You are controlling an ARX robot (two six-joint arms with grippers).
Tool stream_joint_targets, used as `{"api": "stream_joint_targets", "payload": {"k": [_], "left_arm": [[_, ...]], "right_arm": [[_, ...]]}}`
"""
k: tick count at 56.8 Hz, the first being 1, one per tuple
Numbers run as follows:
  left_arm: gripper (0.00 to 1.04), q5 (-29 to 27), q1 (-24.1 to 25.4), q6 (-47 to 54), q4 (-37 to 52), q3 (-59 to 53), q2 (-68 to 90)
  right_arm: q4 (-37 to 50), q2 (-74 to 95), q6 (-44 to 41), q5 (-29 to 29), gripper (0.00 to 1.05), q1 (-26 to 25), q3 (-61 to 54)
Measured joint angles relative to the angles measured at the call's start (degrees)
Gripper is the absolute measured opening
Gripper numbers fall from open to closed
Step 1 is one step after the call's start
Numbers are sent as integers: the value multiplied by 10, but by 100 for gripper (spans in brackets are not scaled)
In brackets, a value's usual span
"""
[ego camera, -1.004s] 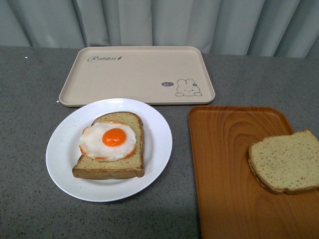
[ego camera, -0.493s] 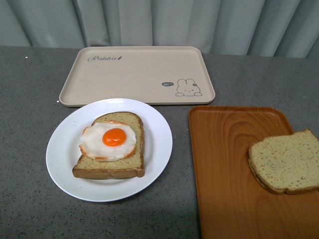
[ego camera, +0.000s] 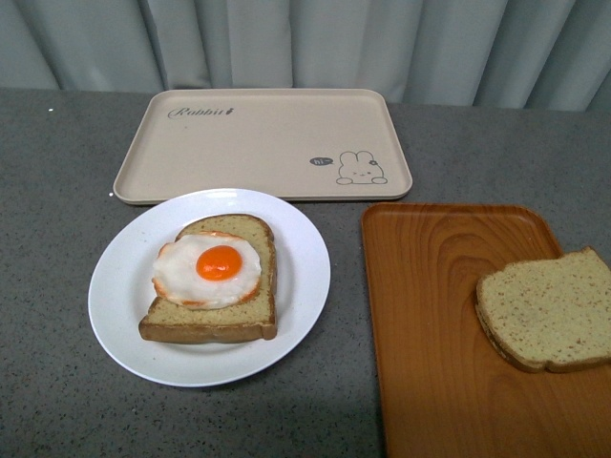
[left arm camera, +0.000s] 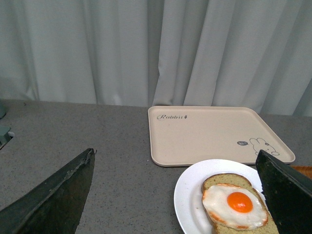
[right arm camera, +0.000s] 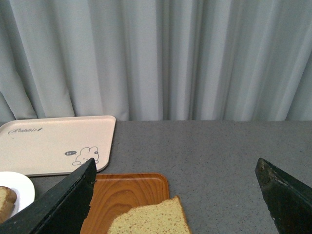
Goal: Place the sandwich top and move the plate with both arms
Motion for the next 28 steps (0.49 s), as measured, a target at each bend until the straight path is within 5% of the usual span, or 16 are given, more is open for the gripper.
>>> {"api": "stream_joint_targets", "payload": {"k": [28], "left_arm": [[98, 0, 0, 0, 0, 0, 0]], "right_arm": [[0, 0, 0, 0, 96, 0, 0]]}}
